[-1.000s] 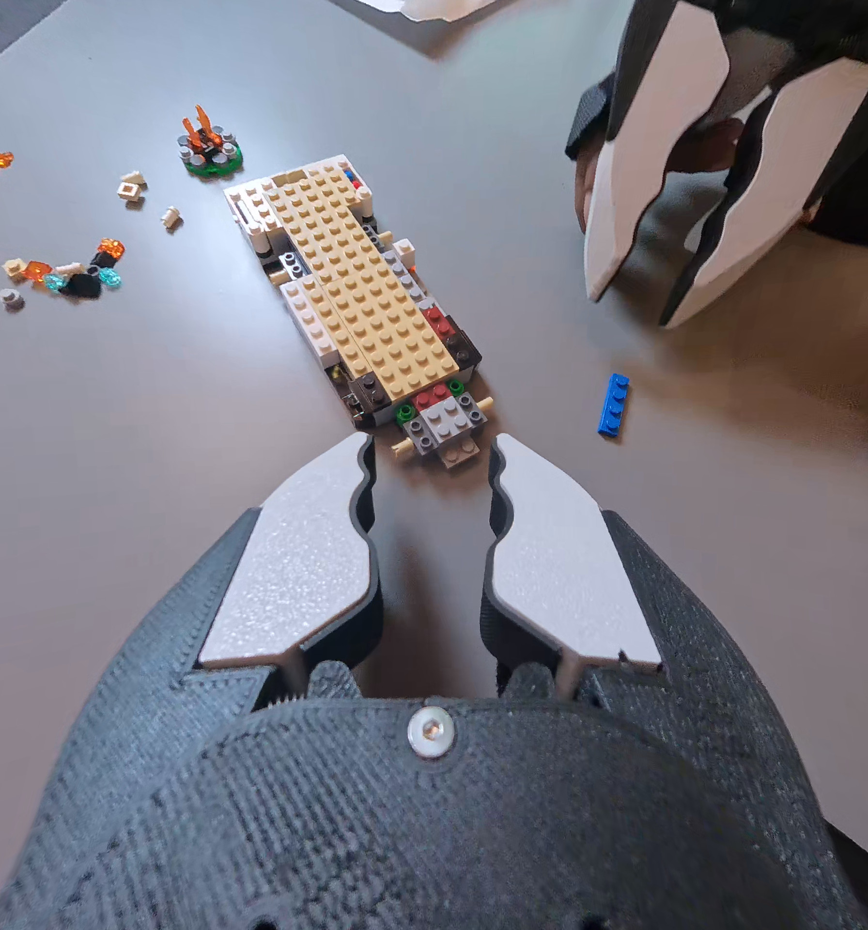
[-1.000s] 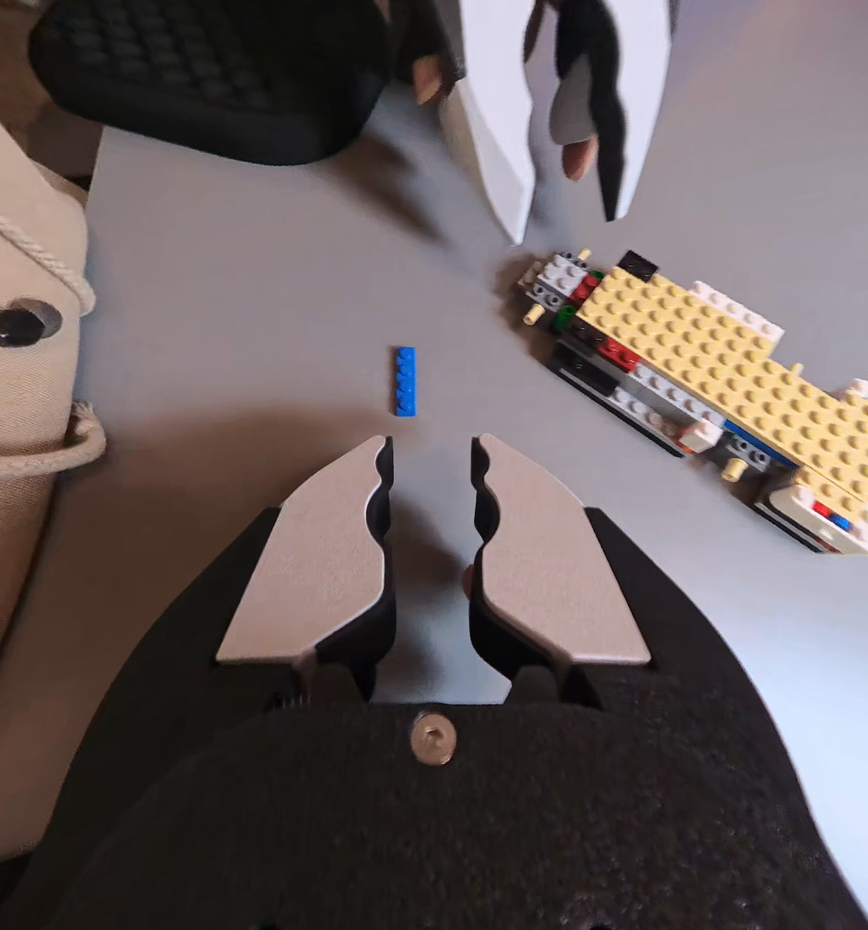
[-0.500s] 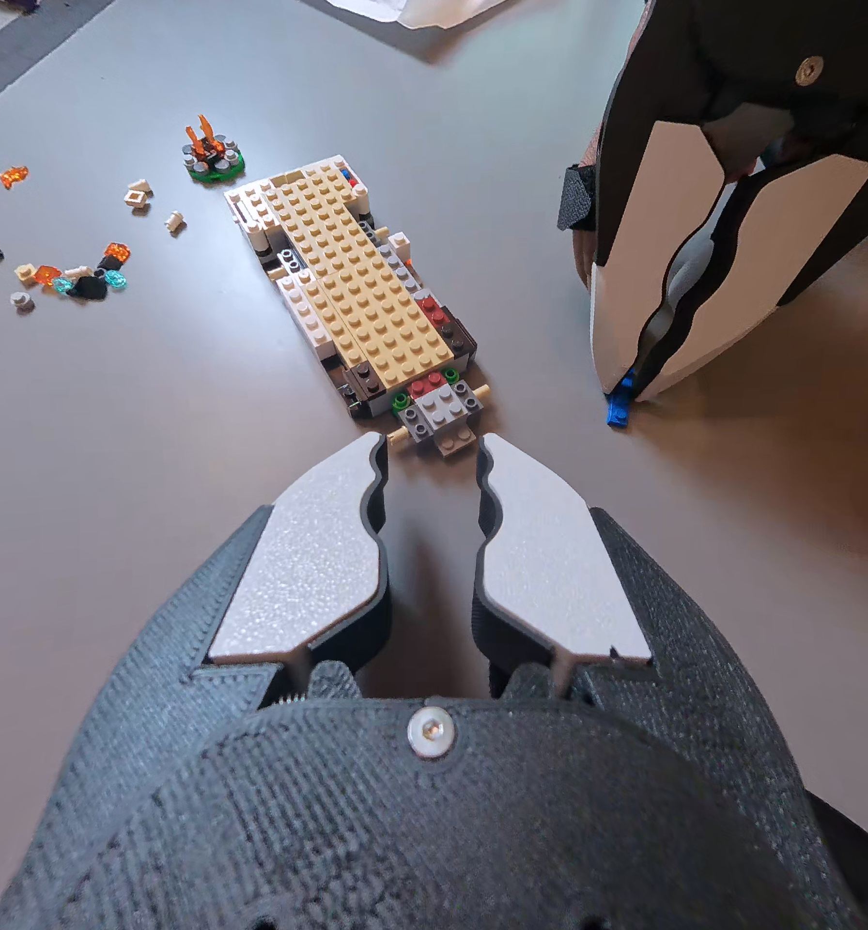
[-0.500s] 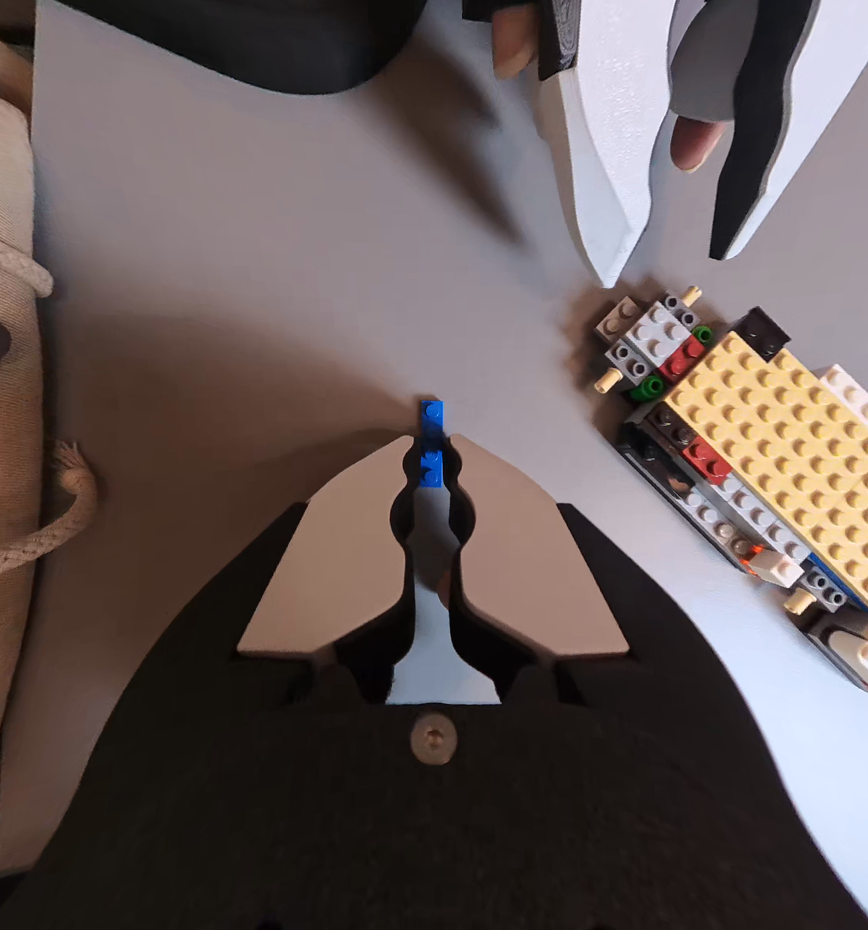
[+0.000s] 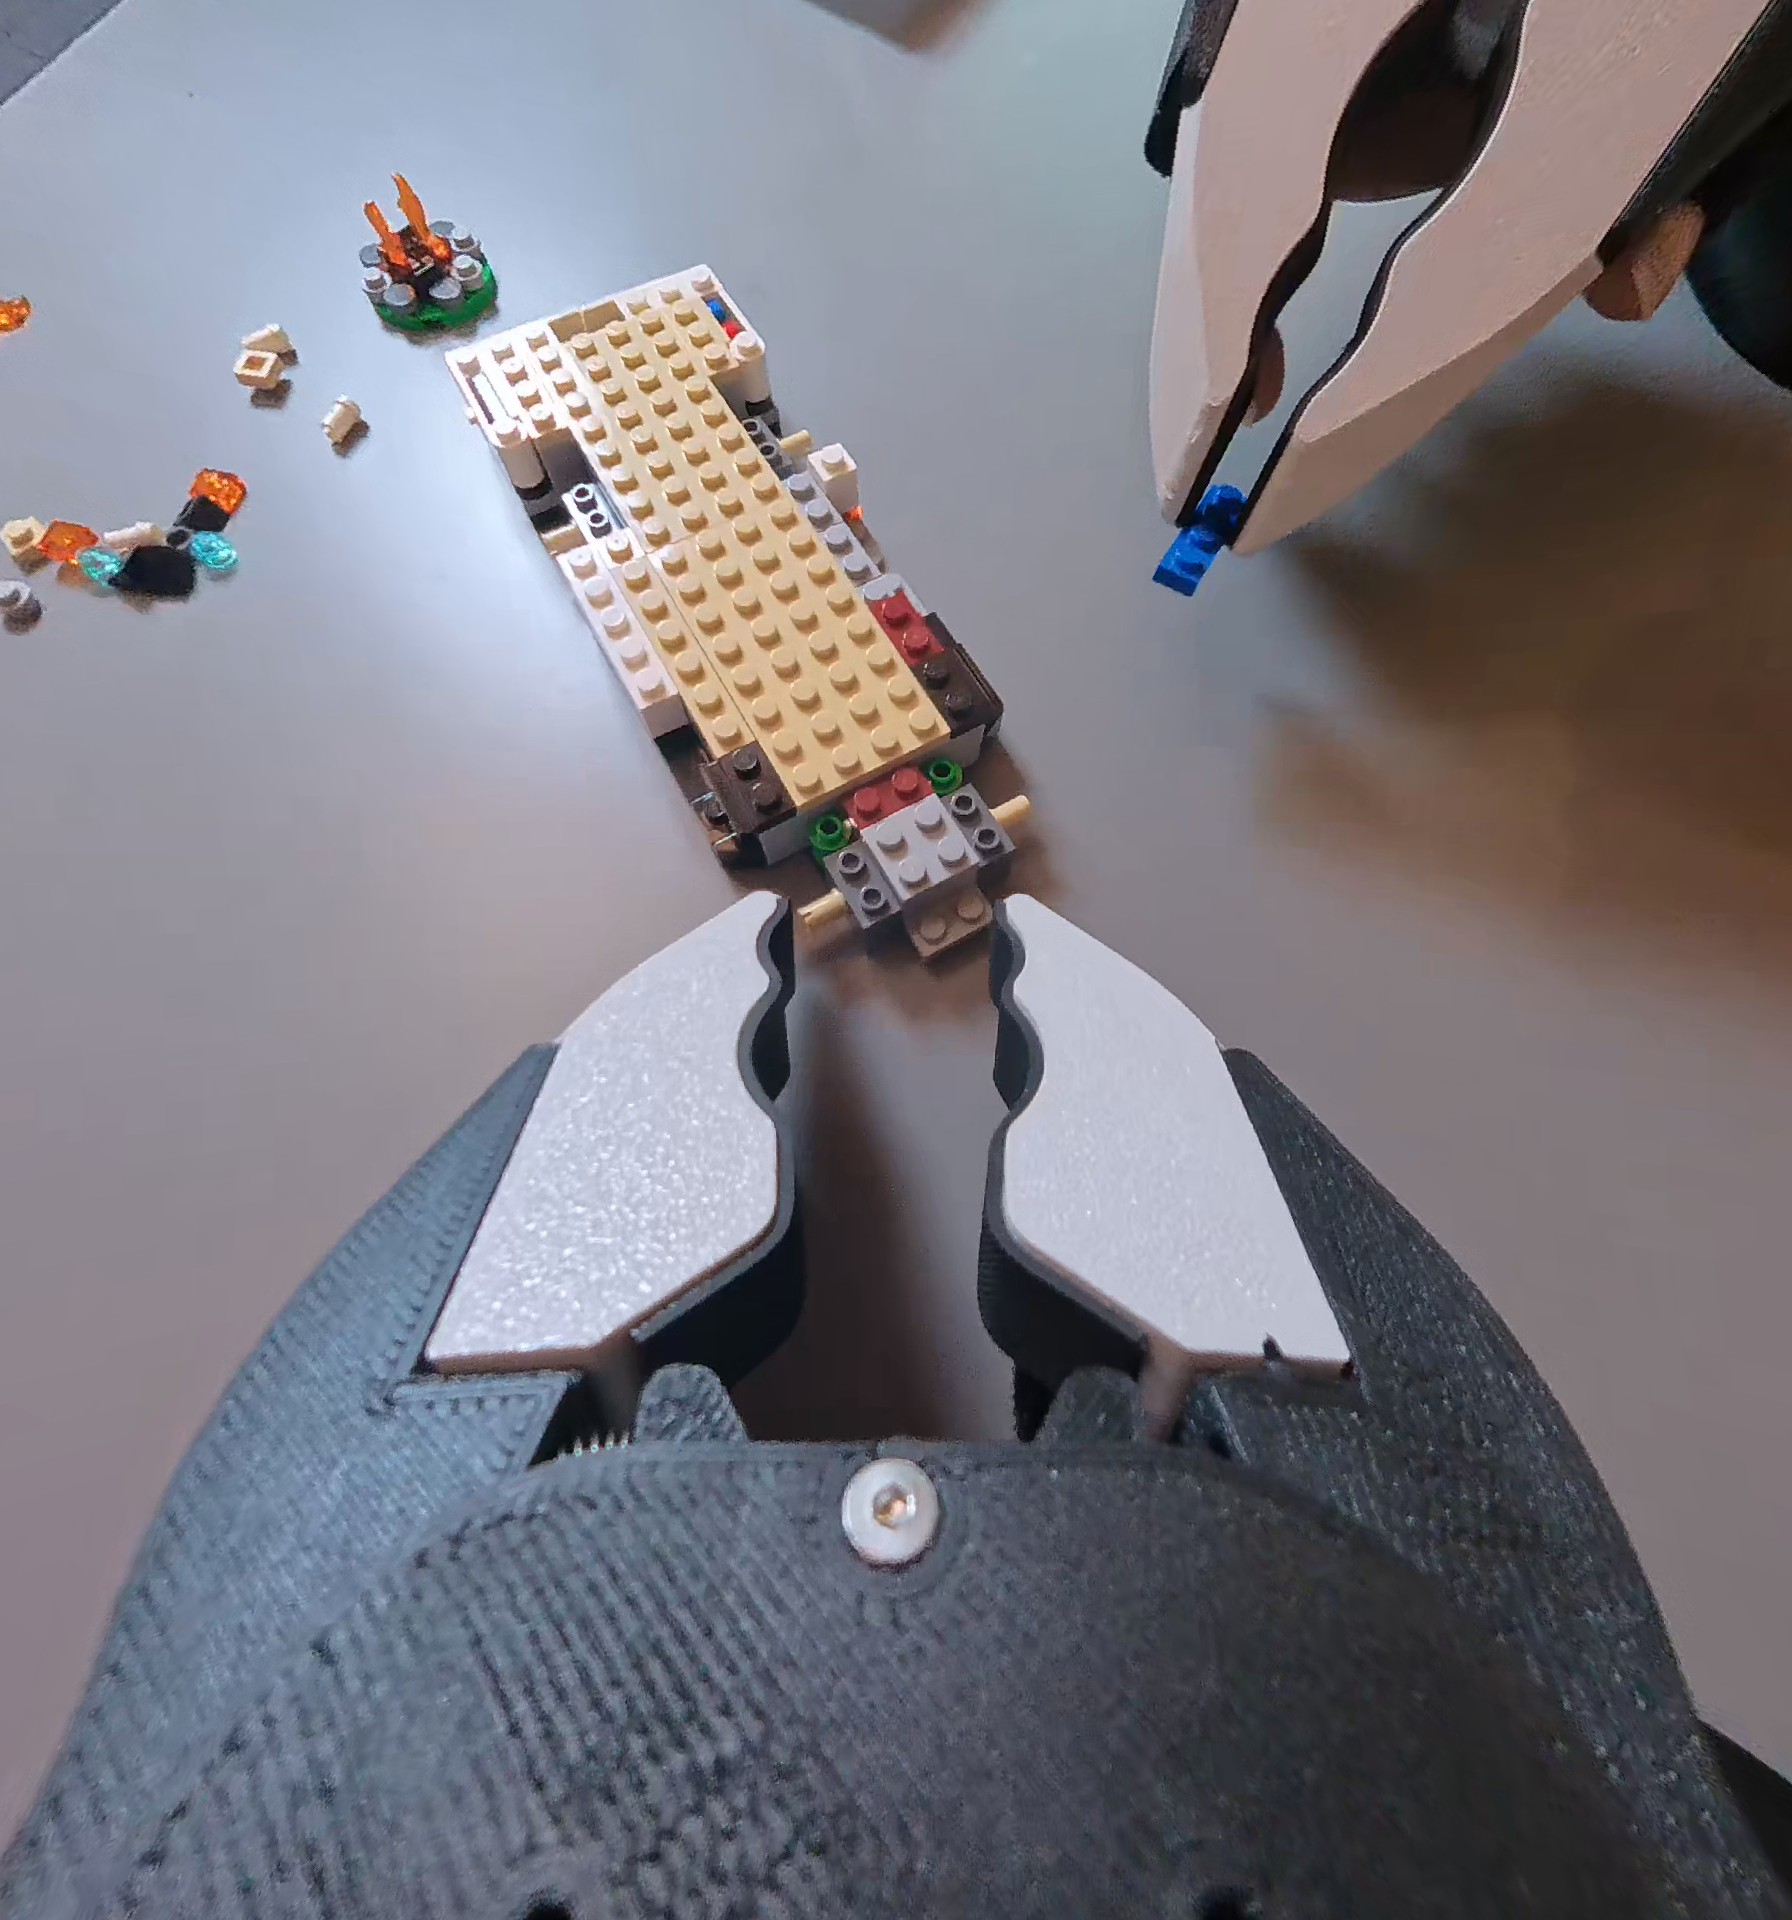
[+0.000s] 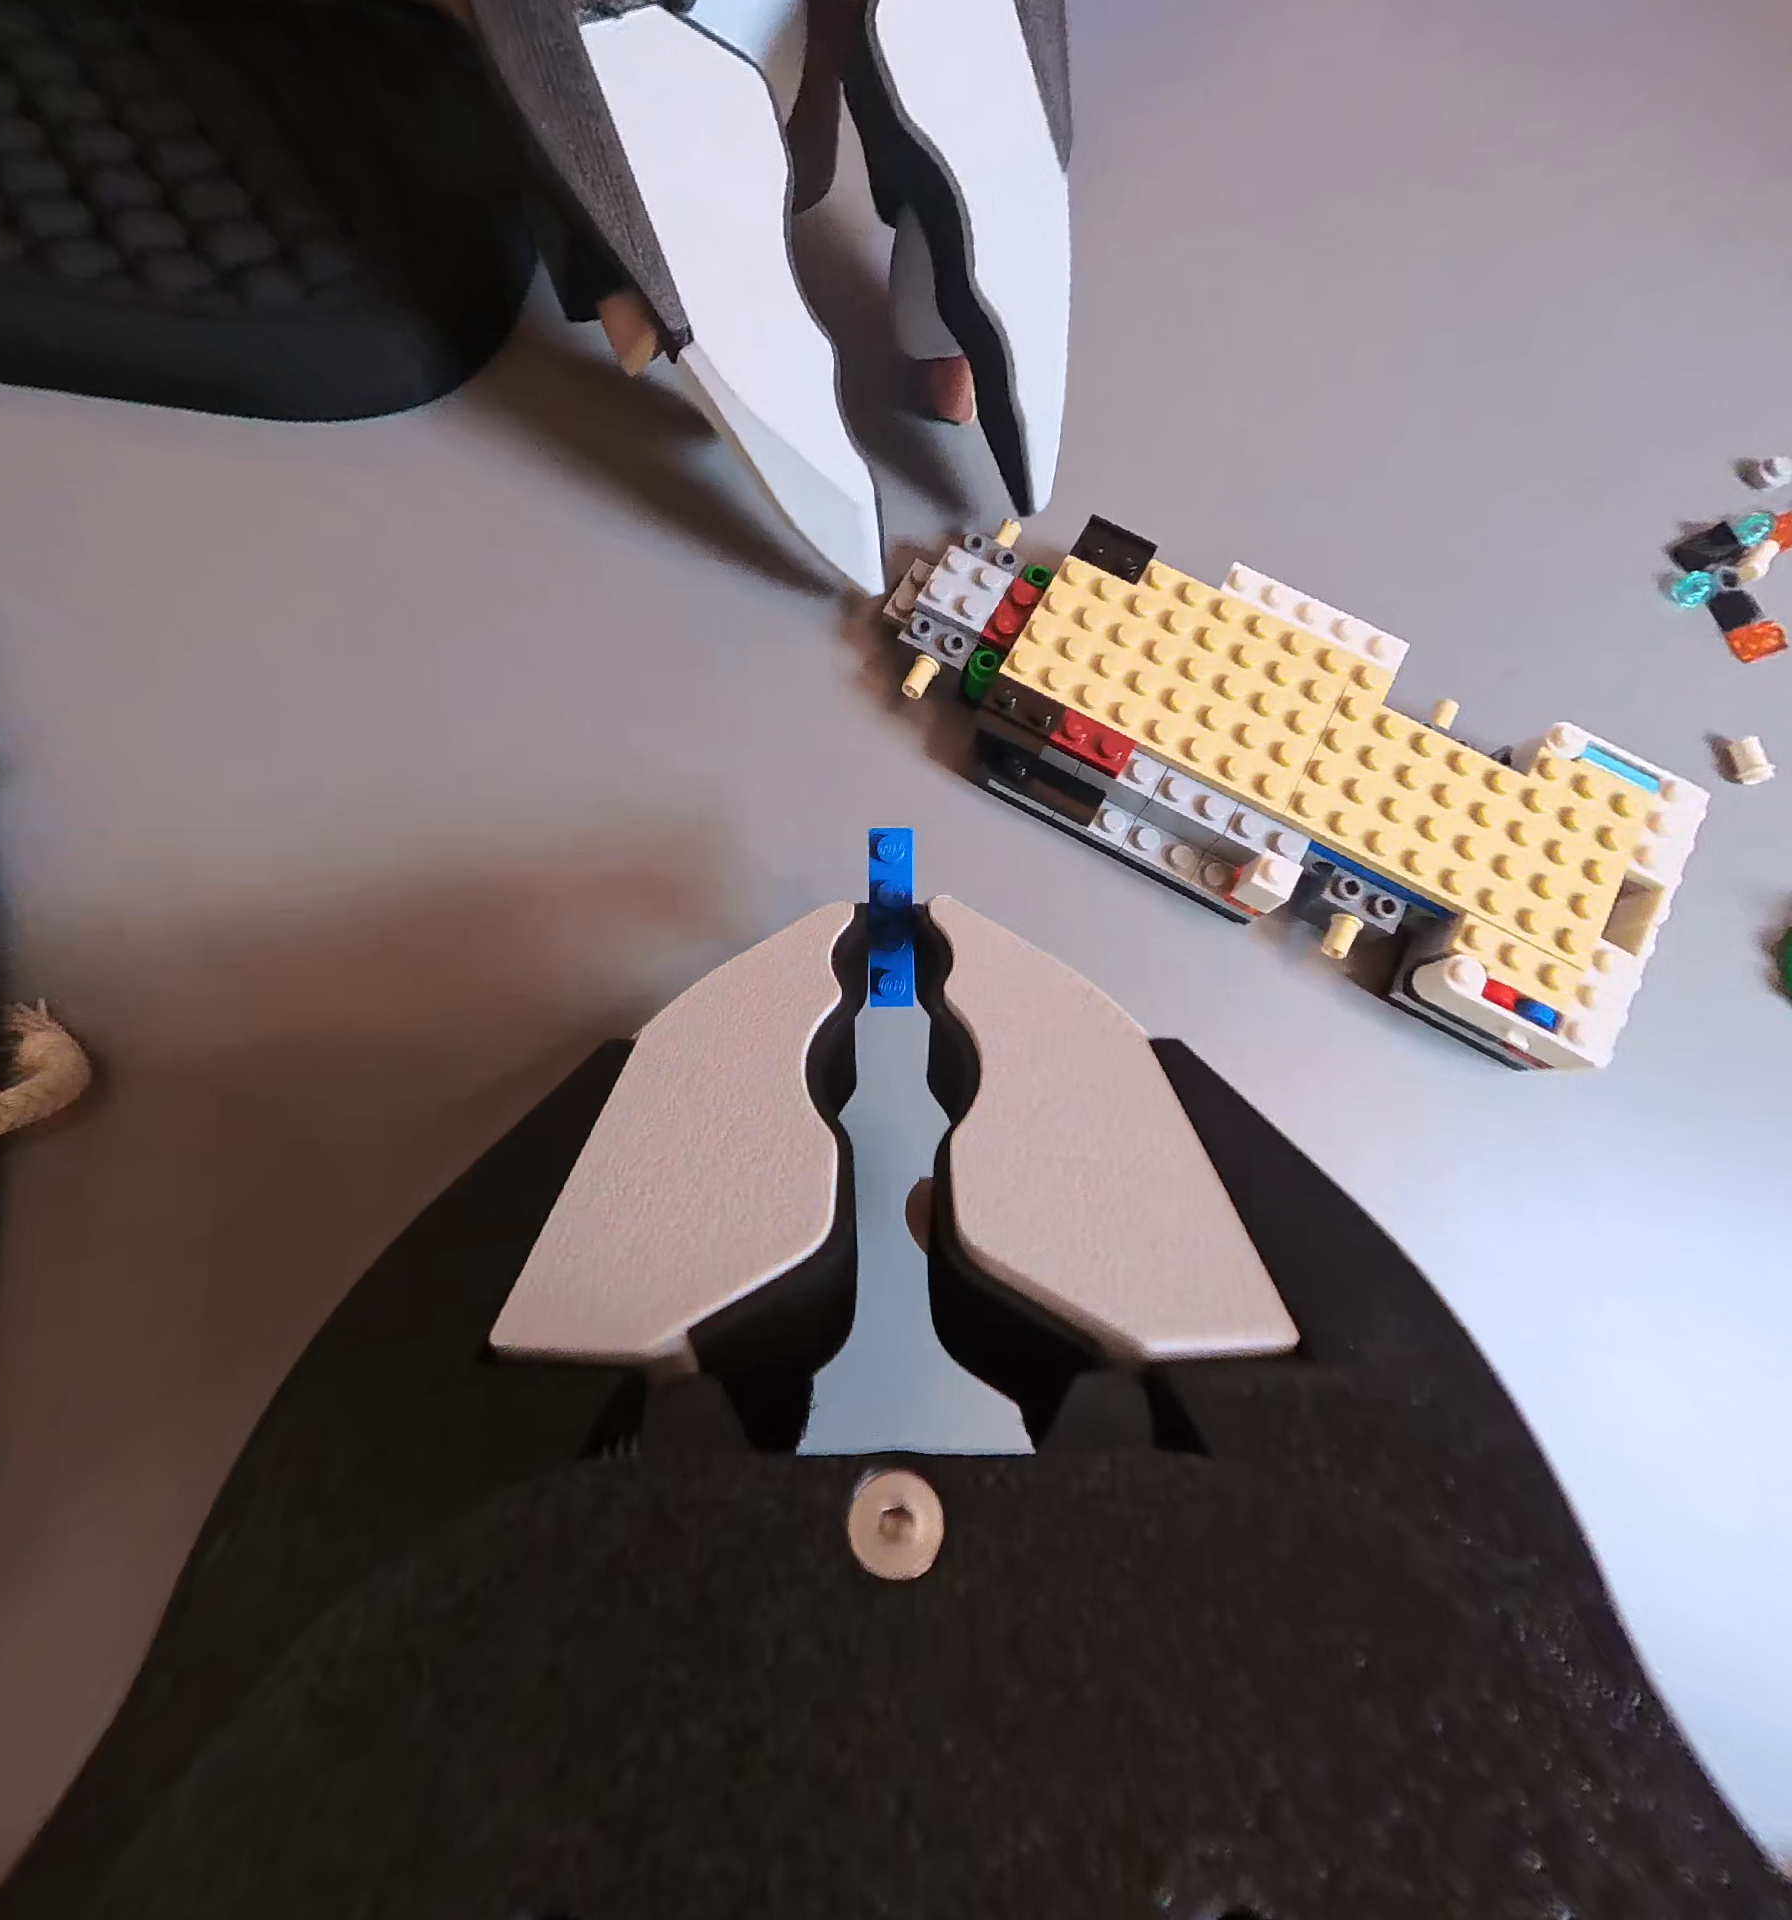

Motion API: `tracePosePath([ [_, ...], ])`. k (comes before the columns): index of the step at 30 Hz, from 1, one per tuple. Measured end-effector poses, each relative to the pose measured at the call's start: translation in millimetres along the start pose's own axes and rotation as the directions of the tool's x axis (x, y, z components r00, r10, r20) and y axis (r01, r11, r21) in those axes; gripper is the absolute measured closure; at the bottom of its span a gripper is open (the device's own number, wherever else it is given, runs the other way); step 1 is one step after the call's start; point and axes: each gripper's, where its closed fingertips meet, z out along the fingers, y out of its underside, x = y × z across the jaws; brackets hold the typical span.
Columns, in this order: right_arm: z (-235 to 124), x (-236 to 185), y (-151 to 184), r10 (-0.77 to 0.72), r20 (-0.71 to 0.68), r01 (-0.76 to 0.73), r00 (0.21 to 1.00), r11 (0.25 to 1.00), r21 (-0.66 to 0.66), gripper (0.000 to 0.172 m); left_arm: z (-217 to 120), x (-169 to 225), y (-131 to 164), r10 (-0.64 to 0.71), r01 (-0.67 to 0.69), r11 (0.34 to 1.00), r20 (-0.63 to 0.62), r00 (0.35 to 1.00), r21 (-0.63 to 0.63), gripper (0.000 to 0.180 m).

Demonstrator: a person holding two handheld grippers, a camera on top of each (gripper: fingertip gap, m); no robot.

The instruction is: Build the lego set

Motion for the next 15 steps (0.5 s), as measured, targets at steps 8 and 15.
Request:
tracePosePath([
  [8, 15, -11, -2, -0.008, 0.04, 0.01, 0.999, 0.999, -0.049, 0.164, 9, 26, -6, 0.088, -0.089, 0.996, -0.078, 0.993, -0.003, 0.143],
  [15, 35, -22, -5, -0.001, 0.027, 0.005, 1.0, 0.989, -0.15, 0.164, -3, 15, 0, 0.092, -0.092, 0.996, -0.041, 0.995, -0.007, 0.147],
])
